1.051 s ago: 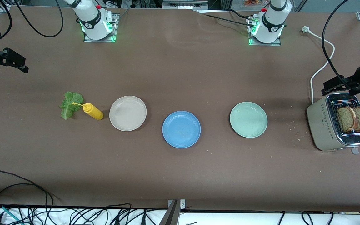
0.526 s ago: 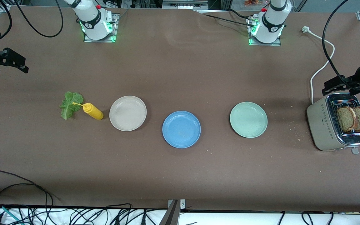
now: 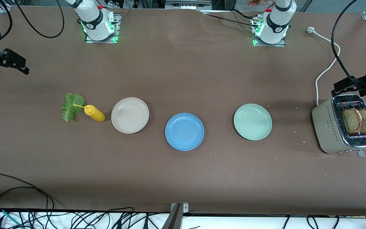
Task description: Make sandwich in blue plate with both arms
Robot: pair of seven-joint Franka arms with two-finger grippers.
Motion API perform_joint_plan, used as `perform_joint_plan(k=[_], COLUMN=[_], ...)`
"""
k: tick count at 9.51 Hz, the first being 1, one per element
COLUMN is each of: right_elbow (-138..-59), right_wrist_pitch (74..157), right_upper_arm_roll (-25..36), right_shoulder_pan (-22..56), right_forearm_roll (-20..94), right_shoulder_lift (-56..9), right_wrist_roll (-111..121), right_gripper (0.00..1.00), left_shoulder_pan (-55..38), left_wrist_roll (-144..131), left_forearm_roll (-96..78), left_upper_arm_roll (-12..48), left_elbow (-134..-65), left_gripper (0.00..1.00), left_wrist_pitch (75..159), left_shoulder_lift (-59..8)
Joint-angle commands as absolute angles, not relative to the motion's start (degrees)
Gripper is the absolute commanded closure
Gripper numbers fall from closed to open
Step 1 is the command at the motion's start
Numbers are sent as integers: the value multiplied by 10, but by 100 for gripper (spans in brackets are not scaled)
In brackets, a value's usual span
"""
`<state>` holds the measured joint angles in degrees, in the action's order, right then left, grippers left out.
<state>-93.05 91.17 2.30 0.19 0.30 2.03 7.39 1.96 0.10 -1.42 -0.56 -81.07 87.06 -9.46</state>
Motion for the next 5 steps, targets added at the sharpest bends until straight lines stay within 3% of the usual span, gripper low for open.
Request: perform_joint_plan(k=[1, 5], right_elbow=[-917, -917], right_wrist_pitch=[907, 906], right_upper_arm_roll=[23, 23], right_shoulder_pan=[4, 4], right_forearm_roll=[1, 1], right_shoulder_lift=[16, 16], right_wrist_roll=[68, 68], right_gripper=[0, 0], left_shoulder_pan=[24, 31], left_wrist_roll=[14, 18], left_forearm_roll=[-27, -5], left_upper_arm_roll=[-5, -7], left_elbow=[-814, -814], left_gripper=[0, 0], left_wrist_pitch=[860, 860], left_shoulder_lift=[-85, -86])
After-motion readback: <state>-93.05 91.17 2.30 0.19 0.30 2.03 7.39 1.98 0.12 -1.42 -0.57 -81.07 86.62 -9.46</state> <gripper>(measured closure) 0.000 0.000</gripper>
